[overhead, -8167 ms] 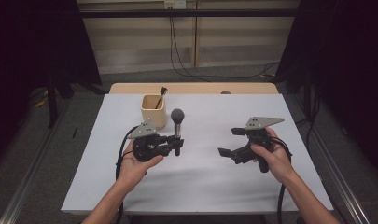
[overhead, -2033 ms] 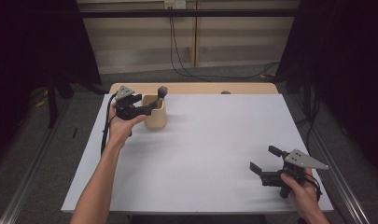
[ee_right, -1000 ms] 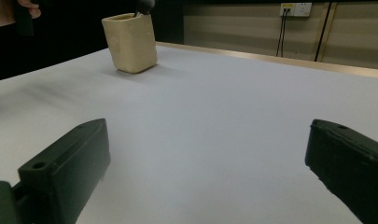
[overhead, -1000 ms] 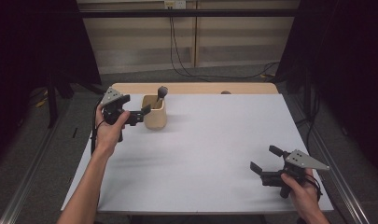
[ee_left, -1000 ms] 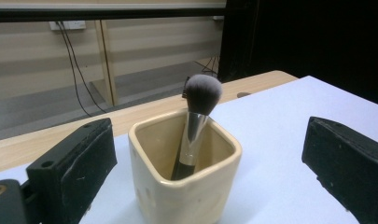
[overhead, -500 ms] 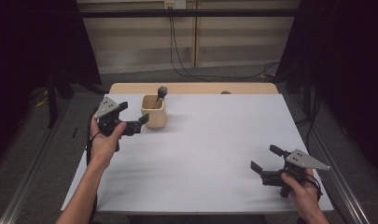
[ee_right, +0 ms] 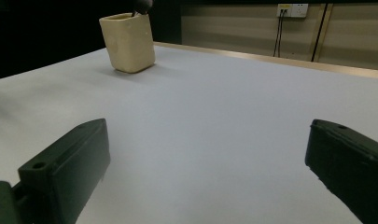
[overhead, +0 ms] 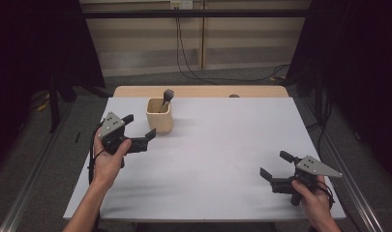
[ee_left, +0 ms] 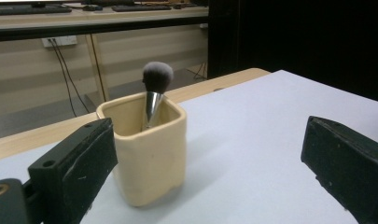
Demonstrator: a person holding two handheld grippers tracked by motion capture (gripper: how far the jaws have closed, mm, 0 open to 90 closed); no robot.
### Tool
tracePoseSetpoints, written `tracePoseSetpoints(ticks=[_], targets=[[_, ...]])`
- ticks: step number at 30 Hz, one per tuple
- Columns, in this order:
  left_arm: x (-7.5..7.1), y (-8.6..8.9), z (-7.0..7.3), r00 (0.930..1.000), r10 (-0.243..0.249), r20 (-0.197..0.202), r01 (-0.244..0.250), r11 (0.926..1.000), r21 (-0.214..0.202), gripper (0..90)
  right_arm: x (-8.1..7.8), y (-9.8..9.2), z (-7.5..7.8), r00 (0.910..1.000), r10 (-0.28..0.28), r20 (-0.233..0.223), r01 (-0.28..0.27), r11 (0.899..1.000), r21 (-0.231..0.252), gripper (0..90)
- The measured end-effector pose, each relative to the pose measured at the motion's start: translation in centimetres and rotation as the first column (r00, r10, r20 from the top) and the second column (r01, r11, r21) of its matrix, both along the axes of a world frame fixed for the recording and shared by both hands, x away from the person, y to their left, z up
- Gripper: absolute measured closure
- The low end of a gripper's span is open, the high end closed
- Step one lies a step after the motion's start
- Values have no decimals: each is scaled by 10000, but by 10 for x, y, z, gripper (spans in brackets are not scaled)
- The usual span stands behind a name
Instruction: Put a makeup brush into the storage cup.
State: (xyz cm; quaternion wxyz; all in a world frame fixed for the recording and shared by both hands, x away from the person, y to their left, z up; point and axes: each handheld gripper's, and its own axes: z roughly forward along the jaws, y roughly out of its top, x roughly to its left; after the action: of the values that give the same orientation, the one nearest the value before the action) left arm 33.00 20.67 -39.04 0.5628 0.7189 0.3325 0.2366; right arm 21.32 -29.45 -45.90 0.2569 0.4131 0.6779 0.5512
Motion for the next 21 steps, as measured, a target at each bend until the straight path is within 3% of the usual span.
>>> tracePoseSetpoints(ticks=[11, 13, 19, 21], targets=[[-22, 8, -10, 9999, 21, -156, -19, 9999, 148, 31, 0, 0, 0, 10000, 10, 9, -10, 10000, -8, 0], [-27, 8, -11, 9998, 133, -172, -133, 9999, 6, 31, 0, 0, 0, 10000, 24, 32, -24, 10000, -5, 0], [-46, 11, -12, 10000, 39, -32, -38, 9998, 179, 31, -1, -1, 0, 10000, 14, 72, -13, 9999, -134, 0], [-52, 14, -14, 9998, 120, -185, -117, 9999, 120, 31, -1, -1, 0, 10000, -3, 63, 3, 9999, -112, 0]])
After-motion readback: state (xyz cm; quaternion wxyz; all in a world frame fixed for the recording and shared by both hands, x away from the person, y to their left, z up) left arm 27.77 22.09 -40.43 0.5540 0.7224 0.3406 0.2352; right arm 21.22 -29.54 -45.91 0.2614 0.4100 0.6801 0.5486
